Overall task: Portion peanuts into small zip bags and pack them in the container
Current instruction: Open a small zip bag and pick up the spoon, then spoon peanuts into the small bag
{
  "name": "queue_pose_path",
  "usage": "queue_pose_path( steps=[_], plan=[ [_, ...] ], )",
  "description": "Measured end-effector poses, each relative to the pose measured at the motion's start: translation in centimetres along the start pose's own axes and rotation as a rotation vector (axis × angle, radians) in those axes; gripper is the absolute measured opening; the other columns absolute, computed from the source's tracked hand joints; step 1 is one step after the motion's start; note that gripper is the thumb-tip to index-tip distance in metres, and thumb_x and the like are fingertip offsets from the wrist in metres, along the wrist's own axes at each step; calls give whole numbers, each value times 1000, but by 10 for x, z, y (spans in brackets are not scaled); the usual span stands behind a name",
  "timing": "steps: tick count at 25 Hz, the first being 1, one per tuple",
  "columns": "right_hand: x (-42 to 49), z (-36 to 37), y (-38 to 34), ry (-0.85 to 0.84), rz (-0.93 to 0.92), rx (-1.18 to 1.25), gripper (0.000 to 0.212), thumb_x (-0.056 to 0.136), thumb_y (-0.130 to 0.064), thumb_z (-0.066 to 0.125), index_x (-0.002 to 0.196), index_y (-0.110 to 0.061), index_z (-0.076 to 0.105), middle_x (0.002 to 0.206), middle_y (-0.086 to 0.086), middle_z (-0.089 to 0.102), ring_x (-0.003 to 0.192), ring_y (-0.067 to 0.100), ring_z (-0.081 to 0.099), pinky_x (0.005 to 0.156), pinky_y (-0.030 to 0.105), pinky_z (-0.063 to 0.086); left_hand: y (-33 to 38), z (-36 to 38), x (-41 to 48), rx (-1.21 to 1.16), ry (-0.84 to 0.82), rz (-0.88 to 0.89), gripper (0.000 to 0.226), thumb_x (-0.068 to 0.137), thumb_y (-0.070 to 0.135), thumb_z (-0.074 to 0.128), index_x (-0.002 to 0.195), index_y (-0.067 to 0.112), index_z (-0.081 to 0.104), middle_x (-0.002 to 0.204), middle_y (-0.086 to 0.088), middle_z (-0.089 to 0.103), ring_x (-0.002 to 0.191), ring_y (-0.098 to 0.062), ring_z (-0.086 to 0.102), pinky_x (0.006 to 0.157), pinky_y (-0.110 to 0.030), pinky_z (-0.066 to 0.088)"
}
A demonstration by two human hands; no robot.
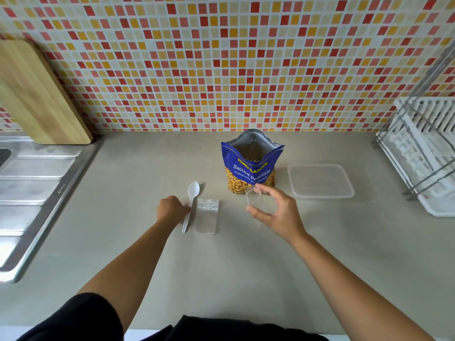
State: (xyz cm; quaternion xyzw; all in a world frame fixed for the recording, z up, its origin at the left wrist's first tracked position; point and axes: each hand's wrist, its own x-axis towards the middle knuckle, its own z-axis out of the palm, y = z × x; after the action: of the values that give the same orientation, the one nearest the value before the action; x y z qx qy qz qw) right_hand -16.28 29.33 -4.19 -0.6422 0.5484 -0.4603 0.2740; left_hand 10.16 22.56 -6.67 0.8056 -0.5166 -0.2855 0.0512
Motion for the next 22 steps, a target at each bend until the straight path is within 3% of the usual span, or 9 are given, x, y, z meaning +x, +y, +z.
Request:
queue_pose_path(
  steps=[5,7,10,13,16,19,22],
  plan=[
    [1,2,-2,-4,-11,6,60,65,-48,72,117,-18,62,108,-18,62,100,-6,58,89,10,43,1,5,2,8,-8,-16,21,85,20,56,90,1,65,91,-15,67,93,-34,65,67,-30,46],
    [3,1,-3,12,-22,11,60,65,-46,73,116,-16,61,107,-20,60,98,-8,58,87,9,43,4,2,4,-65,41,-14,21,88,15,46,92,-1,60,94,-20,65,93,-38,63,71,-36,49],
    [10,-4,-5,52,-25,21,59,66,-47,73,116,-16,61,106,-13,64,97,-6,58,85,9,44,31,-22,0,-534,162,98,15,94,14,38,98,5,50,95,-19,61,76,-30,61,67,-39,52],
    [19,-10,-6,117,-29,43,60,67,-45,72,117,-13,60,108,-3,65,97,-5,58,85,10,43,75,-64,-23,-821,224,327,15,94,17,47,100,6,57,75,-2,57,64,-16,58,61,-27,53],
    [30,-14,-11,175,-38,64,58,68,-40,74,116,-11,60,106,-1,64,97,-5,57,85,10,43,107,-96,-41,-981,68,508,14,90,8,56,102,5,62,75,-2,57,64,-9,58,63,-15,52],
    [41,-19,-14,233,-25,99,55,68,-33,78,115,-12,60,104,-2,63,95,-8,57,83,8,43,124,-108,-44,-980,24,548,11,83,7,66,94,7,64,76,-2,62,68,-10,60,68,-17,54],
    [50,-22,-13,251,11,133,57,67,-41,76,117,-17,59,106,-3,65,98,1,61,86,17,48,140,-103,-42,-963,35,545,9,88,14,63,91,5,63,76,-3,63,74,-16,62,73,-23,56]
  ],
)
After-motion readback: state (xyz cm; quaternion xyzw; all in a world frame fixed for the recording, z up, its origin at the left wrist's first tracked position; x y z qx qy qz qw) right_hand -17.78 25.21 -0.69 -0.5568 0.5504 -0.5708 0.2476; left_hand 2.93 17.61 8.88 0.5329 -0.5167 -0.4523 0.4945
